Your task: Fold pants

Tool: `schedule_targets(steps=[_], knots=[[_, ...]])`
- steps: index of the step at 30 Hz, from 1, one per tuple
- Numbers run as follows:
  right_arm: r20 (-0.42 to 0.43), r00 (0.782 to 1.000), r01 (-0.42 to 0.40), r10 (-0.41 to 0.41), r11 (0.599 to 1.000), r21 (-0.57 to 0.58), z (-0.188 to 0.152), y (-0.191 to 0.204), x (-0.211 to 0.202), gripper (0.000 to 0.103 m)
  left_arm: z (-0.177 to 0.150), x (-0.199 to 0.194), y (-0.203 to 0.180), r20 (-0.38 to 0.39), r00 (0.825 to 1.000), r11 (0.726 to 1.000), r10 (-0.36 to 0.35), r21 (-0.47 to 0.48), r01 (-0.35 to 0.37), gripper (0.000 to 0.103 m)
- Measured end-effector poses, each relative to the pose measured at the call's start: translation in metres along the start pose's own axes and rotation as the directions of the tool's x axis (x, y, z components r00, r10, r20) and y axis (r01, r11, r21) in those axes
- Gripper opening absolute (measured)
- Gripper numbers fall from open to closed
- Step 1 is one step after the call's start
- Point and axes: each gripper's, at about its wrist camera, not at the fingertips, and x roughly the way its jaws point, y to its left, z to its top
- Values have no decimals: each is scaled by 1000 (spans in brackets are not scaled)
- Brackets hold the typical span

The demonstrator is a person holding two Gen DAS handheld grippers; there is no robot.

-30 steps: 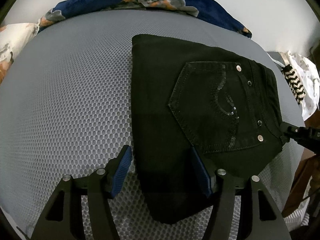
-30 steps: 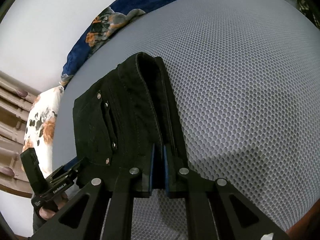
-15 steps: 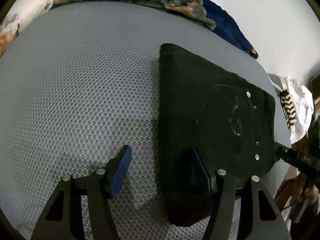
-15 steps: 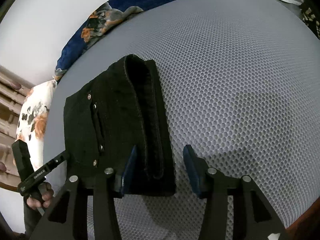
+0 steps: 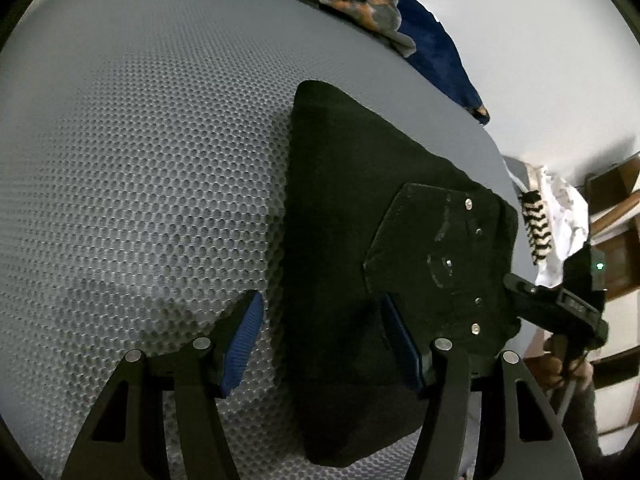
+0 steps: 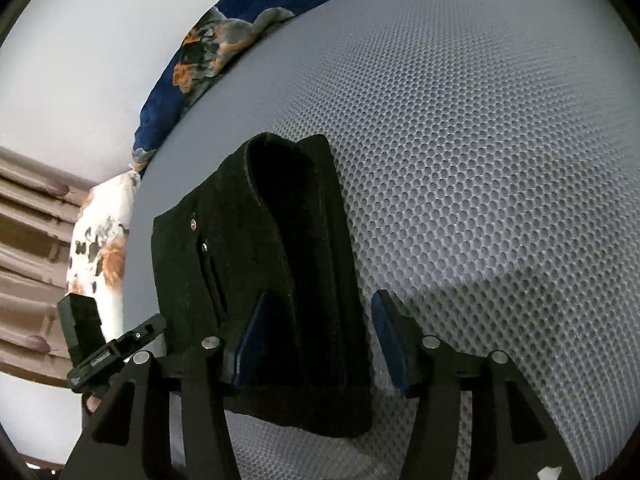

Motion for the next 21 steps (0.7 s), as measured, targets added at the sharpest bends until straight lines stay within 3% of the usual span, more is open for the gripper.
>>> schedule_targets(steps=[7, 12, 21], knots=[[-43, 989, -142, 144, 989, 37, 12, -19, 11, 55, 16, 14, -1, -57, 993, 995, -104, -15, 103, 59], [-81, 963, -246, 257, 962, 120, 19, -37, 15, 55, 24, 23, 1, -74, 982, 984, -176, -48, 172, 59], [-182, 939, -292, 293, 956, 29, 25, -26, 27, 49, 29, 24, 20, -70, 961, 960, -268, -107, 260, 59]])
